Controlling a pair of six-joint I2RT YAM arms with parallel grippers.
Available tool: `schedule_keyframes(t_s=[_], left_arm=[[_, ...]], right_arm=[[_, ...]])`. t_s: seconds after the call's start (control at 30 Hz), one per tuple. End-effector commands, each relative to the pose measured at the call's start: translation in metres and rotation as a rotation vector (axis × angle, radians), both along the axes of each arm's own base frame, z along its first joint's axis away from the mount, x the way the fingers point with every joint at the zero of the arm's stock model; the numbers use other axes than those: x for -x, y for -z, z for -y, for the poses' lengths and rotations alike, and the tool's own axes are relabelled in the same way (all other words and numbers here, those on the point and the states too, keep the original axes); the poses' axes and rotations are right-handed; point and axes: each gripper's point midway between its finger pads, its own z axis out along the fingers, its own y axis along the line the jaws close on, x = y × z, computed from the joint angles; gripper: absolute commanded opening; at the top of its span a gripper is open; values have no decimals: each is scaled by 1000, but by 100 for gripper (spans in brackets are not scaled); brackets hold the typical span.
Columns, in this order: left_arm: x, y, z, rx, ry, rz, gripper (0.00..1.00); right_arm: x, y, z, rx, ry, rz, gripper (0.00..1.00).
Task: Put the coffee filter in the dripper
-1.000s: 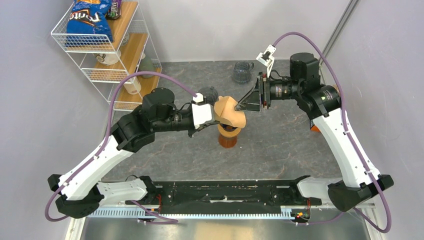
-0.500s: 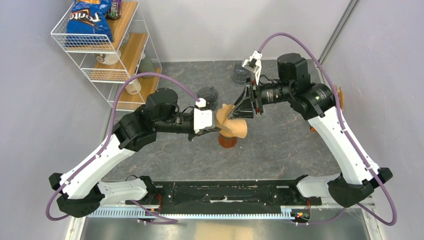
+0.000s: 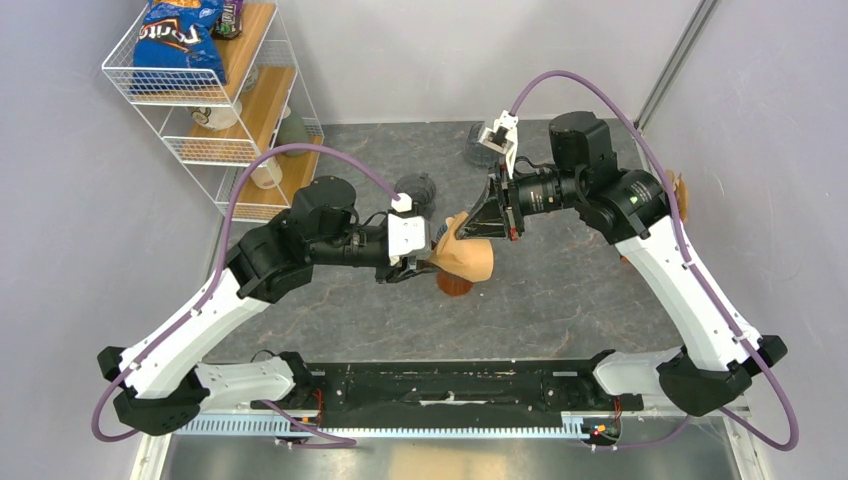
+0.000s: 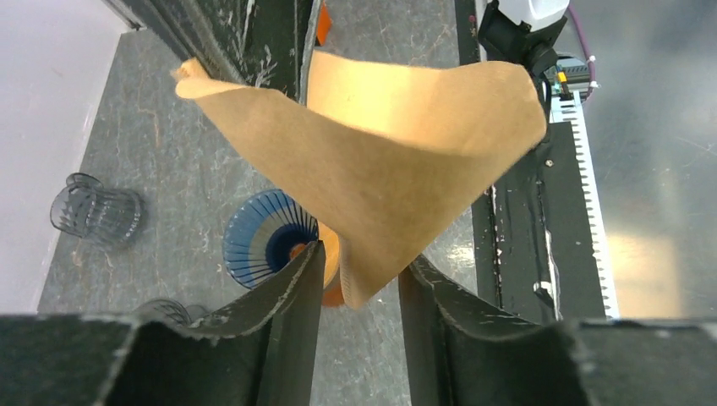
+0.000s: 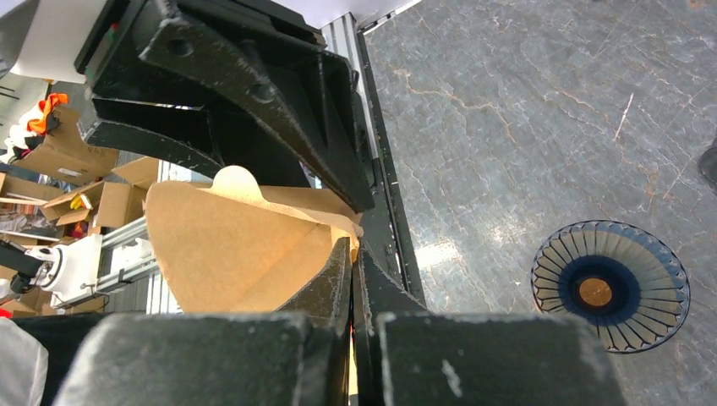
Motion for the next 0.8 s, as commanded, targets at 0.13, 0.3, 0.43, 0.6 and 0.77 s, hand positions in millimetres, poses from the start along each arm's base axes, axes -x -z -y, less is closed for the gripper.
schedule_keyframes(t_s=[0.13, 0.3, 0.43, 0.6, 0.77], left_arm=[[-8, 4, -15, 14, -88, 0, 52], [-3, 3, -5, 31, -38, -19, 52], [-4, -6, 3, 68, -31, -35, 44], [2, -15, 1, 91, -9, -33, 13], [14, -9, -2, 75, 43, -46, 2]], right_arm=[[16, -28, 3, -78, -28, 47, 0], [16, -32, 0, -97, -34, 28, 0], [14, -33, -1, -97, -28, 28, 0], [12, -25, 1, -76, -1, 26, 0], [9, -26, 2, -73, 14, 43, 0]])
